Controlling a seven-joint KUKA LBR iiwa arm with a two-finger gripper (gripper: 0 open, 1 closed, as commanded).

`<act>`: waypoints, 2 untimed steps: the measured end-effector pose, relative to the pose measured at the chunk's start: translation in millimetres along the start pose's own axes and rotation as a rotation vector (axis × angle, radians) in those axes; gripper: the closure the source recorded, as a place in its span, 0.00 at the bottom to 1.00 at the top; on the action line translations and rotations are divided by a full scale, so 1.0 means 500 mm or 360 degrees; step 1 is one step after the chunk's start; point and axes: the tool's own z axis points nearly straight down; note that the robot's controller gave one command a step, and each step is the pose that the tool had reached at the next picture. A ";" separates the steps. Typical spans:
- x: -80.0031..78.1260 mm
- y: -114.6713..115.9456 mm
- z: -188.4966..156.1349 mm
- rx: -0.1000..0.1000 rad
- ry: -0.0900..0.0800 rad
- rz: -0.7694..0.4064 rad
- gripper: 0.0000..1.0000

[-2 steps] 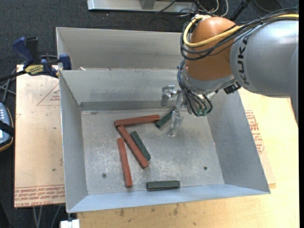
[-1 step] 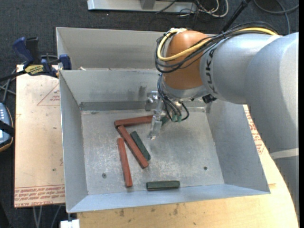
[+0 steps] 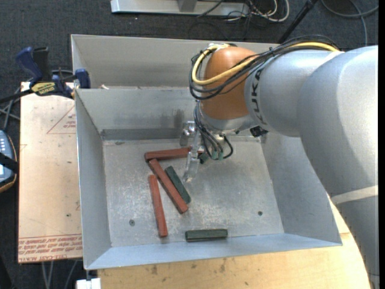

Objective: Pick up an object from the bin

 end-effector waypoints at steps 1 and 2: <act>-0.002 0.043 -0.081 -0.0002 -0.0013 0.0003 0.00; -0.013 -0.002 0.035 0.0000 -0.0008 -0.0087 0.00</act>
Offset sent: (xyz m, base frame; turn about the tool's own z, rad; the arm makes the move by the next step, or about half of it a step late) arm 0.0062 -0.0026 -0.0164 -0.0556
